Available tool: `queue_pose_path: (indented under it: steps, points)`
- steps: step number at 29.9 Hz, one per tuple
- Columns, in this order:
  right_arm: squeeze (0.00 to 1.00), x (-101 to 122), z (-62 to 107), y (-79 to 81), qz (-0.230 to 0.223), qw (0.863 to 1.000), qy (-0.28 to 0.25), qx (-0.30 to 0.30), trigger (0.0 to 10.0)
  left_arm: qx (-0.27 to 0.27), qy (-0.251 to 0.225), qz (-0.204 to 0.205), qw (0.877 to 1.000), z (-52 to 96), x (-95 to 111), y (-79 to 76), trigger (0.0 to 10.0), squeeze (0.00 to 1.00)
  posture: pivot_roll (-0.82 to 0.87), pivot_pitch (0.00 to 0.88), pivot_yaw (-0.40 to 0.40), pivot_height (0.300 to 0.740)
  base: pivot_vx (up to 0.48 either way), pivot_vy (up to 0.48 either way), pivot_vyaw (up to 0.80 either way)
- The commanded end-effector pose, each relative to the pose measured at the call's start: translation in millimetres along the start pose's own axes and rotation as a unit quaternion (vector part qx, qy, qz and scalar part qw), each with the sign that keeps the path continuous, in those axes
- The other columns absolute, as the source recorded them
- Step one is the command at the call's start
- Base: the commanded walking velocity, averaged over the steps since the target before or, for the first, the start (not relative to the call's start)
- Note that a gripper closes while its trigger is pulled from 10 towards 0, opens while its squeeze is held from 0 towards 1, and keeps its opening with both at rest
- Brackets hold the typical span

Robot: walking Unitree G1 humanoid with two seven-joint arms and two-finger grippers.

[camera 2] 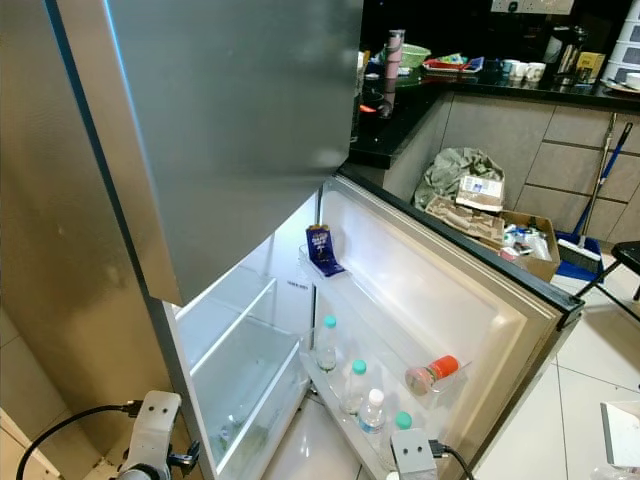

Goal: Restocking fridge

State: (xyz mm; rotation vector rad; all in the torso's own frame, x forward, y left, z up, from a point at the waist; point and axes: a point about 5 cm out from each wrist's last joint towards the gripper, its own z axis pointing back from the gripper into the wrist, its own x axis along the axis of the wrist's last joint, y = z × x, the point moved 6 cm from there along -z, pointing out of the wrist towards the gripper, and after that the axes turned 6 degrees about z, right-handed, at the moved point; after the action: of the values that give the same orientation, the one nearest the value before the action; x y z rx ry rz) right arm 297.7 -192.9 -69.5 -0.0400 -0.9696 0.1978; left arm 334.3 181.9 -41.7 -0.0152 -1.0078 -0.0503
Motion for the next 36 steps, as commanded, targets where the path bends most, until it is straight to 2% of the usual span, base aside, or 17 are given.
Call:
queue_pose_path:
  steps: [1, 6, 9, 16, 18, 20, 21, 23, 24, 27, 28, 29, 30, 31, 34, 35, 36]
  points:
    - [0.0, -1, 1.7, -7.4, -0.007, 1.0, -0.004, -0.012, 10.0, -0.008, 0.005, -0.012, 1.0, 1.1, -5, -4.5, 10.0, 0.0, -0.08, 0.071, 0.008, 0.74, 0.0, -0.48, 0.0]
    - [0.0, 0, 1.6, -7.2, -0.007, 1.0, -0.003, -0.012, 10.0, -0.007, 0.008, -0.006, 1.0, 1.3, -8, -5.1, 10.0, 0.0, -0.08, 0.073, 0.003, 0.74, 0.0, -0.48, 0.0]
    - [0.0, 1, 1.1, -7.6, -0.006, 1.0, -0.005, -0.011, 10.0, 0.018, 0.012, 0.012, 1.0, 1.3, -9, 1.7, 10.0, 0.0, -0.08, 0.071, 0.001, 0.74, 0.0, 0.0, 0.0]
    - [0.0, 12, -2.0, -4.2, -0.008, 1.0, -0.018, 0.002, 10.0, 0.03, 0.013, 0.01, 0.999, 1.5, -9, 6.7, 10.0, 0.0, -0.08, 0.071, 0.001, 0.74, 0.0, 0.0, 0.0]
    - [0.0, 18, -4.0, 0.3, -0.008, 0.999, -0.027, 0.016, 10.0, 0.032, 0.012, 0.012, 0.999, 1.5, -8, 8.4, 10.0, 0.0, -0.08, 0.07, 0.001, 0.74, 0.0, 0.0, 0.0]
    - [0.0, 35, -7.7, 19.7, -0.004, 0.996, -0.048, 0.075, 10.0, 0.038, 0.011, 0.017, 0.999, 1.8, -7, 12.7, 10.0, 0.0, -0.08, 0.07, 0.001, 0.74, 0.0, 0.0, 0.0]
    - [0.0, 35, -7.7, 19.7, -0.004, 0.996, -0.048, 0.075, 10.0, 0.038, 0.011, 0.017, 0.999, 1.8, -7, 12.7, 10.0, 0.0, -0.08, 0.07, 0.001, 0.74, 0.0, 0.0, 0.0]
    - [0.0, 49, -8.6, 41.8, 0.004, 0.988, -0.061, 0.142, 10.0, 0.042, 0.01, 0.019, 0.999, 2.1, -7, 15.9, 10.0, 0.0, -0.08, 0.07, 0.004, 0.74, 0.0, 0.0, 0.0]
    - [0.0, 49, -8.6, 41.8, 0.004, 0.988, -0.061, 0.142, 10.0, 0.042, 0.01, 0.019, 0.999, 2.1, -7, 15.9, 10.0, 0.0, -0.08, 0.07, 0.004, 0.74, 0.0, 0.0, 0.0]
    - [0.0, 73, -5.6, 70.9, 0.011, 0.968, -0.08, 0.239, 10.0, 0.036, 0.005, 0.017, 0.999, 1.6, -3, 15.9, 10.0, 0.0, -0.08, 0.073, 0.007, 0.74, 0.0, 0.0, 0.0]
    - [0.0, 73, -5.6, 70.9, 0.011, 0.968, -0.08, 0.239, 10.0, 0.036, 0.005, 0.017, 0.999, 1.6, -3, 15.9, 10.0, 0.0, -0.08, 0.073, 0.007, 0.74, 0.0, 0.0, 0.0]
    - [0.0, 96, 0.1, 86.6, 0.027, 0.949, -0.104, 0.295, 10.0, 0.015, -0.008, 0.011, 1.0, 0.4, 4, 9.7, 10.0, 0.0, -0.08, 0.073, 0.007, 0.74, 0.0, 0.0, 0.0]
    - [0.0, 110, 4.5, 94.6, 0.034, 0.937, -0.116, 0.327, 10.0, 0.004, -0.014, 0.004, 1.0, -0.1, 8, 6.0, 10.0, 0.0, -0.08, 0.073, 0.004, 0.74, 0.0, 0.0, 0.0]
    - [0.0, 110, 4.5, 94.6, 0.034, 0.937, -0.116, 0.327, 10.0, 0.004, -0.014, 0.004, 1.0, -0.1, 8, 6.0, 10.0, 0.0, -0.08, 0.073, 0.004, 0.74, 0.0, 0.0, 0.0]
    - [0.0, 145, 17.4, 107.4, 0.058, 0.908, -0.149, 0.387, 10.0, -0.011, -0.022, -0.007, 1.0, -0.9, 12, 0.9, 10.0, 0.0, -0.08, 0.072, 0.001, 0.74, 0.0, 0.0, 0.0]
    - [0.0, 145, 17.4, 107.4, 0.058, 0.908, -0.149, 0.387, 10.0, -0.011, -0.022, -0.007, 1.0, -0.9, 12, 0.9, 10.0, 0.0, -0.08, 0.072, 0.001, 0.74, 0.0, 0.0, 0.0]
    - [0.0, 158, 20.2, 108.2, 0.068, 0.902, -0.164, 0.393, 10.0, -0.012, -0.023, -0.008, 1.0, -1.0, 13, 0.7, 10.0, 0.0, -0.08, 0.072, 0.001, 0.74, 0.0, 0.0, 0.0]
